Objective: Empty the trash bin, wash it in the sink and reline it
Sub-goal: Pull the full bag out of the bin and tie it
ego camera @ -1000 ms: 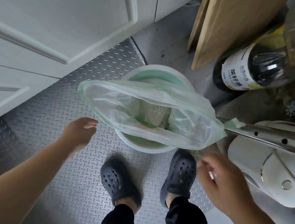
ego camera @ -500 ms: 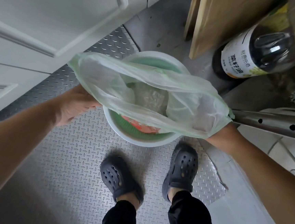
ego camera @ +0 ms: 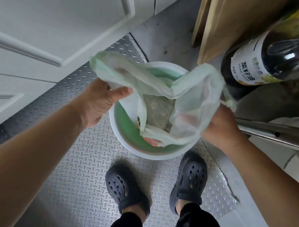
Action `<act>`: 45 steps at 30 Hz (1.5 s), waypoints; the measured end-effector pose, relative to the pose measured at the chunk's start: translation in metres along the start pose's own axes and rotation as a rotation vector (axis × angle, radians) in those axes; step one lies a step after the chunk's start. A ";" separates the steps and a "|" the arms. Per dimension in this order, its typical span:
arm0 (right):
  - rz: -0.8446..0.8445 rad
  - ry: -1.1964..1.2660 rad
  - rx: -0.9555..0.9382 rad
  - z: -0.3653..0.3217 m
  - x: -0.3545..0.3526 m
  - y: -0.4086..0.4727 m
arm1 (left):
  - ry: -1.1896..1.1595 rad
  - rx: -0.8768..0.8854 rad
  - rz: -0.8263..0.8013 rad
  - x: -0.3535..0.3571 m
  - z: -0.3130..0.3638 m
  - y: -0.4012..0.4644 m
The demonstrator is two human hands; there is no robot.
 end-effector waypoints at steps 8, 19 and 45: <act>0.280 0.456 0.145 -0.028 -0.001 0.003 | -0.472 -0.015 0.567 -0.016 -0.015 -0.012; 0.239 0.951 0.230 -0.036 0.017 0.012 | -0.598 -0.180 0.672 -0.023 -0.034 -0.010; -0.063 -0.017 0.105 -0.050 0.047 0.049 | -0.592 -0.202 0.601 -0.024 -0.036 -0.003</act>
Point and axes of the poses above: each hand's wrist, its own y-axis towards the middle knuckle, its own x-axis out of the palm, z = x × y, the point moved 7 cm from there along y, towards the middle knuckle, and after that the axes turned 4 degrees about -y, right-handed, at the moved point
